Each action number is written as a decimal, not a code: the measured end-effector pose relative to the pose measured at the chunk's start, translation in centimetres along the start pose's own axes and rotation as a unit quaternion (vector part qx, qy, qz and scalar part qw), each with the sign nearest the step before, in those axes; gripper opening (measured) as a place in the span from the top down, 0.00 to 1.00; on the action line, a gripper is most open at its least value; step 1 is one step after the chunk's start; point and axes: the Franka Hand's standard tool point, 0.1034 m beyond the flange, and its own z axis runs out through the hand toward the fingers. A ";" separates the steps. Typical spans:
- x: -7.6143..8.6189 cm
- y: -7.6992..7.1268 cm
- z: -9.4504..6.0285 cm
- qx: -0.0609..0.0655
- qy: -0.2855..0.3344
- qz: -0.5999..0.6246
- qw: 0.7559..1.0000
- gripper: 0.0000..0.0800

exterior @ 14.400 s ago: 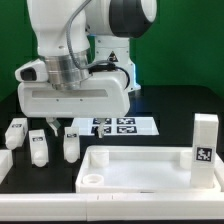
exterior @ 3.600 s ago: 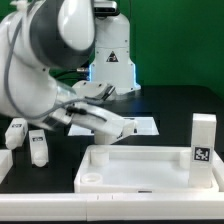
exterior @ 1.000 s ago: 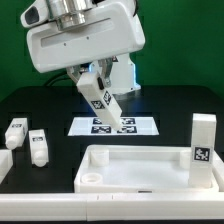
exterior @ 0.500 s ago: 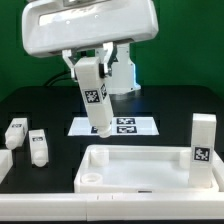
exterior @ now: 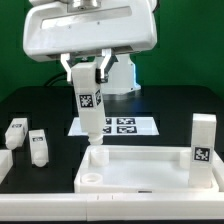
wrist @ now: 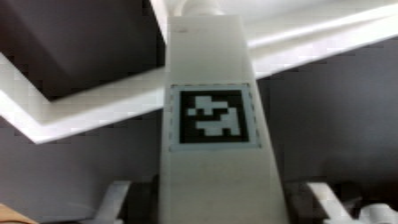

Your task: Assemble desk

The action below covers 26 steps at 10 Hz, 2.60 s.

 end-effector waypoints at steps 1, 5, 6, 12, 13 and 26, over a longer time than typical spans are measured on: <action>0.5 0.0 0.5 -0.002 0.006 -0.012 1.000 0.64; 0.3 0.1 0.6 -0.002 0.005 -0.012 1.000 0.64; 0.1 0.0 0.8 -0.003 0.003 -0.013 1.000 0.64; -0.1 -1.0 3.4 -0.006 0.004 -0.031 0.999 0.64; -0.3 -0.7 3.5 -0.008 0.002 -0.030 1.000 0.64; -1.3 0.2 3.7 -0.021 0.017 -0.031 0.999 0.64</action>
Offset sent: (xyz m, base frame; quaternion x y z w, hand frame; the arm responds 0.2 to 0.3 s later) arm 0.0000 0.0000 0.0000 0.0000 0.0000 0.0000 1.0000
